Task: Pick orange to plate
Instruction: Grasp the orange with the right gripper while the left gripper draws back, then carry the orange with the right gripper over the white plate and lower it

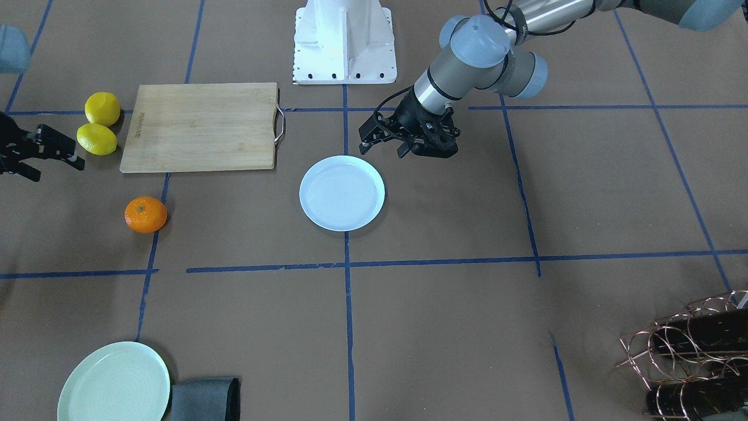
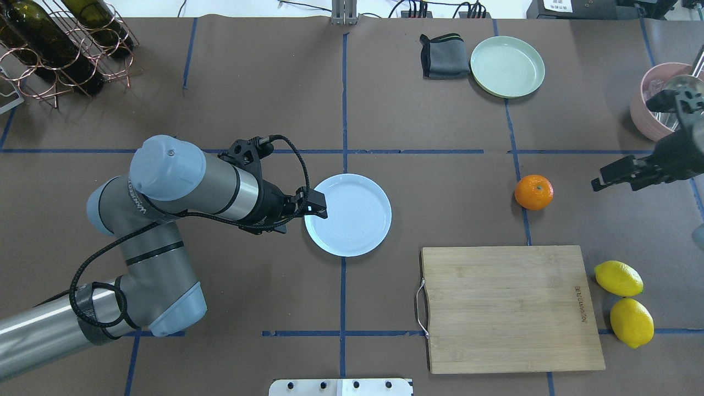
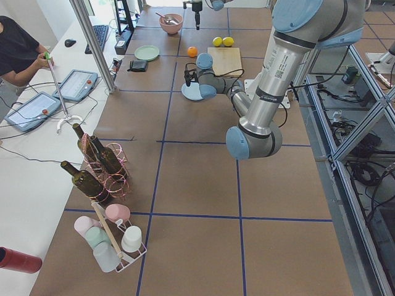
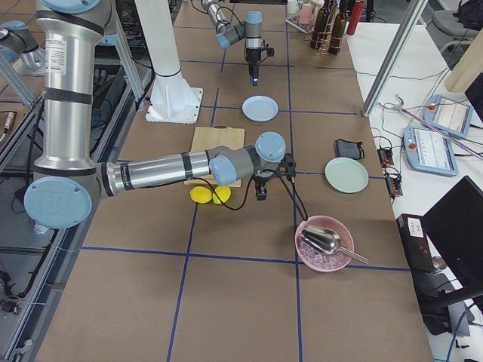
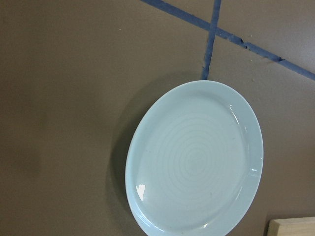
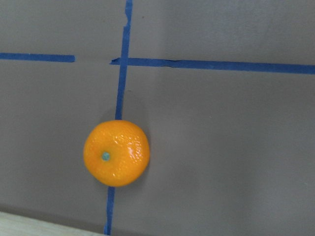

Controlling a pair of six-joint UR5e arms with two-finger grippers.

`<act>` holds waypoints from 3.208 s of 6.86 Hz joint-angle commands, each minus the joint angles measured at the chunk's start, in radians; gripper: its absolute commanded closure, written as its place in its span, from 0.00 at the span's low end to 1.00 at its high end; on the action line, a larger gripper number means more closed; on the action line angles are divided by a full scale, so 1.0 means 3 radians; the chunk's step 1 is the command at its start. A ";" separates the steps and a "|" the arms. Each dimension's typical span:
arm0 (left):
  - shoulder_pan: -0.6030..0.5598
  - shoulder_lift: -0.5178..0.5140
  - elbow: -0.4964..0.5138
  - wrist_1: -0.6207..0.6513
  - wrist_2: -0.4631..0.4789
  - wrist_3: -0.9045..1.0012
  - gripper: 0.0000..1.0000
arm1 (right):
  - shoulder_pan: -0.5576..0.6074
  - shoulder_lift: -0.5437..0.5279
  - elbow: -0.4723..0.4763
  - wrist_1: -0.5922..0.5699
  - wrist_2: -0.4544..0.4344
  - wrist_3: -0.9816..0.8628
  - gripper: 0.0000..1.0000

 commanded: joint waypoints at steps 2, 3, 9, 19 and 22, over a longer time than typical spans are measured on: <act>-0.0020 0.0162 -0.0301 0.0010 -0.0014 0.0030 0.01 | -0.0604 0.0274 -0.0106 0.0113 -0.0730 0.0598 0.00; -0.0207 0.0301 -0.0445 0.0010 -0.0039 0.0117 0.01 | -0.0670 0.0316 -0.0183 0.0113 -0.0852 0.0599 0.00; -0.0220 0.0363 -0.0406 0.0005 -0.0004 0.0220 0.01 | -0.0778 0.0562 -0.0506 0.0113 -0.1098 0.0599 0.00; -0.0347 0.0766 -0.0779 -0.0015 -0.0045 0.0759 0.00 | -0.1610 0.2268 -0.0684 -0.0602 -0.1393 0.2316 1.00; -0.0511 0.1058 -0.0851 -0.0020 -0.0045 0.1119 0.00 | -0.1750 0.2658 -0.1251 -0.0608 -0.1584 0.2348 1.00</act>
